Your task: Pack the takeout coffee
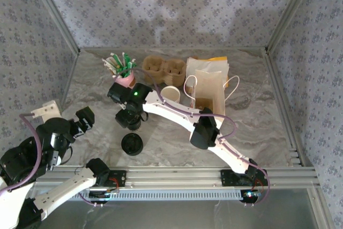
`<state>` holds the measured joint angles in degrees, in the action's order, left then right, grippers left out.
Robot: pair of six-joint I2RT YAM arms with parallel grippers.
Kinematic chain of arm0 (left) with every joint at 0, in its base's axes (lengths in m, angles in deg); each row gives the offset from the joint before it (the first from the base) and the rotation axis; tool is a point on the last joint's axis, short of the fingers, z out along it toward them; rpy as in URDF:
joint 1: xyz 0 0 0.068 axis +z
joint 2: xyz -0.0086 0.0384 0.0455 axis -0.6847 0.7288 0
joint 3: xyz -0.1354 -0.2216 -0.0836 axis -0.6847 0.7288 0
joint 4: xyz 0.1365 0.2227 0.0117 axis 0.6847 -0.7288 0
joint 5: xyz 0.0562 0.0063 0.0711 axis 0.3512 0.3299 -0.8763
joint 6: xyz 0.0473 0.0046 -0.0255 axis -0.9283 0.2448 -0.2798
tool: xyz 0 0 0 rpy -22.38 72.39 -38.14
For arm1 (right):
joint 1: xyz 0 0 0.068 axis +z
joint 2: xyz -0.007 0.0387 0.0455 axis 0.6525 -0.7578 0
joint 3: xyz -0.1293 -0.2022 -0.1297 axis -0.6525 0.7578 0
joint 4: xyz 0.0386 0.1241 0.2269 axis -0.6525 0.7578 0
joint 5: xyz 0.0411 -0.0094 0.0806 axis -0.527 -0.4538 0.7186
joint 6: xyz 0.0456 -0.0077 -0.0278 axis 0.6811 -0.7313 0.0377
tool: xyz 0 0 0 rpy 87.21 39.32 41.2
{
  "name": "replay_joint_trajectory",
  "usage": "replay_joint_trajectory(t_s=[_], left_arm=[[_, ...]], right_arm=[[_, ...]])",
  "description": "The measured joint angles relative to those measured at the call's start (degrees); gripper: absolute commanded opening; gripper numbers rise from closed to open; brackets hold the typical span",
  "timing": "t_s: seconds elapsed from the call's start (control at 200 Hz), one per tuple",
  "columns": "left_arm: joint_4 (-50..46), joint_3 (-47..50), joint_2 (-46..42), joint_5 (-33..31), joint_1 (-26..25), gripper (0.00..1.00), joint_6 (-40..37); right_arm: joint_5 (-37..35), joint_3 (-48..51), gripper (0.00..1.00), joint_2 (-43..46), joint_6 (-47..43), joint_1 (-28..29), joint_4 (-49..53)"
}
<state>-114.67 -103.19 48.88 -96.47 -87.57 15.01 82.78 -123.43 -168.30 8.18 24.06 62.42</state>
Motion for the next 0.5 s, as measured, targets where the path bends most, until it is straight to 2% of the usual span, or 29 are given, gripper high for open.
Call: replay_joint_trajectory(t_s=[0.29,0.5], left_arm=[[0.0,0.1,0.4,0.2,0.0,1.0,-0.1],[0.0,0.1,0.4,0.2,0.0,1.0,-0.1]], right_arm=[[-0.6,-0.1,0.75,-0.3,-0.5,0.0,0.0],[-0.8,-0.3,0.72,-0.4,-0.7,0.0,0.0]])
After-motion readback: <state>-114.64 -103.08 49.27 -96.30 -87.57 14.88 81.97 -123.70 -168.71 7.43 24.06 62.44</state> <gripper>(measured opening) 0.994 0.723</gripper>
